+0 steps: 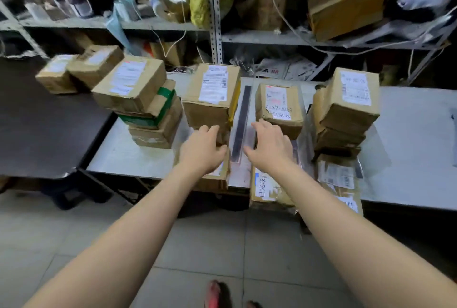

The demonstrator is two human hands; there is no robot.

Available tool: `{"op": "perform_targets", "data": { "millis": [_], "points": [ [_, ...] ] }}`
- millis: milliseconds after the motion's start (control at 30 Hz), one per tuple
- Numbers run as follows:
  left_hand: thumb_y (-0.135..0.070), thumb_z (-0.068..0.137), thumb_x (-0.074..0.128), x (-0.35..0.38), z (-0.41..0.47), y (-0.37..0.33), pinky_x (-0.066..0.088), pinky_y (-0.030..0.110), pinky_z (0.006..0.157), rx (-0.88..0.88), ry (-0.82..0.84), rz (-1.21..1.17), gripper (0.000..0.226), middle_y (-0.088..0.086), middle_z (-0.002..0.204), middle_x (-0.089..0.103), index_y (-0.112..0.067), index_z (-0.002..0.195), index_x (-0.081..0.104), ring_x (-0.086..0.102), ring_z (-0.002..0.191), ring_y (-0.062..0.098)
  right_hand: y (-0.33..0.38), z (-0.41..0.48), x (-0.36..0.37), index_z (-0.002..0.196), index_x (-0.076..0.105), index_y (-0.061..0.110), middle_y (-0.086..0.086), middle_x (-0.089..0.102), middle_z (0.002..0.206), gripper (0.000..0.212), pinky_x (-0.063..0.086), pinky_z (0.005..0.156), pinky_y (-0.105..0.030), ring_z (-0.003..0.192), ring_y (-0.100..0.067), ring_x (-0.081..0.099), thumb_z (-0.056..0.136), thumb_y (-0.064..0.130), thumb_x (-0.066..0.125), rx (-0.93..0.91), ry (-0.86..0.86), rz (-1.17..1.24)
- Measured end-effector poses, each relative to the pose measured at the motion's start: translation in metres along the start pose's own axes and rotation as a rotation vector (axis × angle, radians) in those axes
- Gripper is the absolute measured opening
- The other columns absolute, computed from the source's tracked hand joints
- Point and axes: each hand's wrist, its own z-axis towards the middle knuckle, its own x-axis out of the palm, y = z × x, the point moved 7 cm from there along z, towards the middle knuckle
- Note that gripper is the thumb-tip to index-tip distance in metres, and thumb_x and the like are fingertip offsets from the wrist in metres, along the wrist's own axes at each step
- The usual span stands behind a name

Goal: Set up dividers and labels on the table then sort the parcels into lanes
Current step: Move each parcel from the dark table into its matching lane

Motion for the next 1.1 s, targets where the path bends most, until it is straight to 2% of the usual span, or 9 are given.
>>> {"op": "perform_targets", "data": {
  "millis": [100, 233, 333, 433, 600, 767, 1100],
  "points": [
    [-0.049, 0.097, 0.051, -0.063, -0.006, 0.030, 0.050, 0.047, 0.097, -0.010, -0.090, 0.141, 0.062, 0.005, 0.142, 0.051, -0.023, 0.152, 0.037, 0.049, 0.129, 0.028, 0.069, 0.010, -0.038, 0.145, 0.048, 0.022, 0.001, 0.052, 0.144, 0.059, 0.045, 0.100, -0.043, 0.132, -0.026, 0.048, 0.093, 0.045, 0.065, -0.159, -0.089, -0.030],
    [-0.050, 0.097, 0.049, -0.133, -0.012, 0.091, 0.047, 0.045, 0.095, -0.053, -0.180, 0.243, 0.056, 0.005, 0.138, 0.054, -0.024, 0.147, 0.041, 0.052, 0.126, 0.031, 0.160, 0.027, -0.058, 0.148, 0.044, 0.022, -0.002, 0.053, 0.145, 0.062, 0.044, 0.101, -0.044, 0.132, -0.026, 0.049, 0.094, 0.046, 0.063, -0.305, -0.093, -0.041],
    [-0.052, 0.097, 0.048, -0.170, -0.016, 0.159, 0.047, 0.043, 0.092, -0.096, -0.228, 0.325, 0.063, 0.005, 0.141, 0.053, -0.027, 0.153, 0.034, 0.051, 0.128, 0.030, 0.232, 0.041, -0.055, 0.143, 0.050, 0.020, -0.004, 0.056, 0.142, 0.056, 0.046, 0.098, -0.042, 0.130, -0.027, 0.050, 0.093, 0.042, 0.064, -0.382, -0.098, -0.039],
    [-0.055, 0.097, 0.047, -0.193, -0.018, 0.241, 0.047, 0.044, 0.093, -0.139, -0.242, 0.362, 0.069, 0.004, 0.143, 0.051, -0.031, 0.158, 0.025, 0.048, 0.131, 0.029, 0.305, 0.054, -0.034, 0.148, 0.047, 0.023, -0.003, 0.056, 0.141, 0.062, 0.048, 0.094, -0.040, 0.129, -0.027, 0.052, 0.092, 0.044, 0.065, -0.421, -0.098, -0.081],
    [-0.058, 0.097, 0.044, -0.212, -0.013, 0.386, 0.044, 0.044, 0.095, -0.233, -0.182, 0.351, 0.070, 0.003, 0.148, 0.046, -0.032, 0.159, 0.021, 0.044, 0.134, 0.029, 0.417, 0.079, 0.026, 0.148, 0.046, 0.024, -0.006, 0.057, 0.142, 0.065, 0.049, 0.101, -0.045, 0.132, -0.030, 0.050, 0.090, 0.046, 0.066, -0.406, -0.027, -0.065],
    [-0.058, 0.096, 0.045, -0.233, 0.007, 0.496, 0.043, 0.043, 0.095, -0.240, -0.178, 0.357, 0.070, 0.003, 0.146, 0.047, -0.033, 0.158, 0.022, 0.045, 0.133, 0.028, 0.511, 0.114, 0.071, 0.150, 0.043, 0.025, -0.002, 0.054, 0.145, 0.067, 0.051, 0.096, -0.044, 0.135, -0.027, 0.048, 0.091, 0.048, 0.064, -0.372, 0.015, -0.043],
    [-0.056, 0.095, 0.048, -0.236, 0.128, 0.663, 0.043, 0.042, 0.094, -0.244, -0.089, 0.375, 0.068, 0.002, 0.144, 0.048, -0.033, 0.155, 0.027, 0.047, 0.130, 0.027, 0.624, 0.258, 0.158, 0.151, 0.043, 0.027, 0.000, 0.054, 0.147, 0.068, 0.050, 0.098, -0.042, 0.135, -0.025, 0.049, 0.091, 0.046, 0.065, -0.285, 0.083, -0.022]
  ]
}}
